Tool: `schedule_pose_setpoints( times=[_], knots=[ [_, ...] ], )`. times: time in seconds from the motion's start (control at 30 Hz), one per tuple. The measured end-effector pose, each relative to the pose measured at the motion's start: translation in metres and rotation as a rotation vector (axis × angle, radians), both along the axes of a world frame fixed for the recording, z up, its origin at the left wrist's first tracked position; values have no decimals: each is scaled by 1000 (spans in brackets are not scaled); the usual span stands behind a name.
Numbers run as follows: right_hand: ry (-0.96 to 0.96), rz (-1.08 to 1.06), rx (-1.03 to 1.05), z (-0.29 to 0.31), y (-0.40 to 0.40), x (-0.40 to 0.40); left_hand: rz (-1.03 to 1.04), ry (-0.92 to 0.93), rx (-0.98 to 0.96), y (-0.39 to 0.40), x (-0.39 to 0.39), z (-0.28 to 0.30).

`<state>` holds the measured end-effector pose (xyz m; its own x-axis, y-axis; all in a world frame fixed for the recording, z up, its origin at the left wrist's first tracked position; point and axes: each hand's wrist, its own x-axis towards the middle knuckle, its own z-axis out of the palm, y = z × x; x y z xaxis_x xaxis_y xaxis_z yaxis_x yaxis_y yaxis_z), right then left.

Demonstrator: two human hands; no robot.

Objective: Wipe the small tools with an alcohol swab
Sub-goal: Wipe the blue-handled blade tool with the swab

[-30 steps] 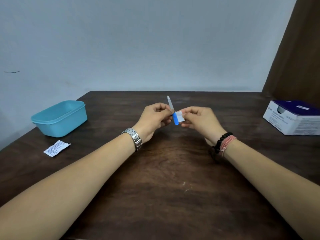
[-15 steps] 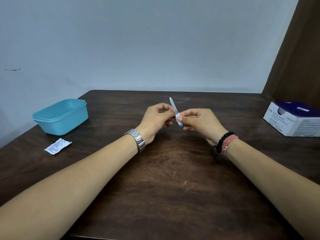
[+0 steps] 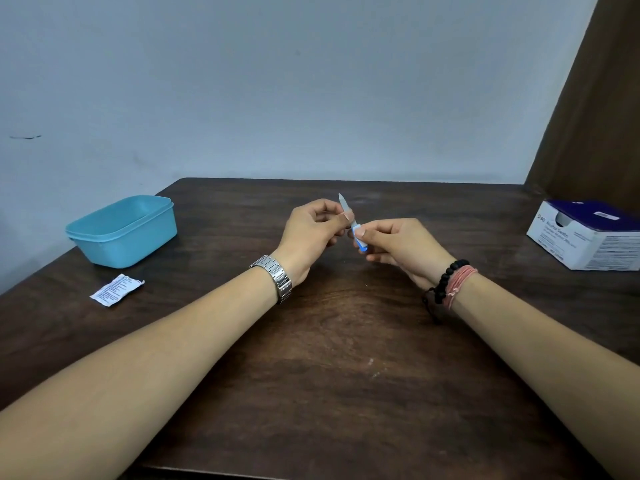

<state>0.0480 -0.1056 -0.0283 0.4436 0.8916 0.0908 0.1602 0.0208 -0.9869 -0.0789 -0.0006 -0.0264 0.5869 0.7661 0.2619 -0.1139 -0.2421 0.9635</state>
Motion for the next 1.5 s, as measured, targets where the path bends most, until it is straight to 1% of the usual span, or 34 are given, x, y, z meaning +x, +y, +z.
schedule_pose_setpoints(
  times=[0.27,0.7,0.8,0.93,1.2,1.37,1.5],
  knots=[
    [-22,16,-20,1,0,2,27,24,35,-2,-1,1],
    [-33,3,-30,2,0,-2,61,-8,-8,-6,-3,6],
    [-68,-17,-15,1,0,-1,48,8,-7,-7,-3,5],
    [-120,-45,2,1,-1,3,40,59,40,-9,-2,3],
    [-152,-21,-28,2,0,4,68,43,44,-10,-5,6],
    [-185,-75,22,-1,1,7,31,71,45,-10,-3,3],
    [-195,-62,24,0,2,5,37,45,52,-10,-4,7]
  ],
)
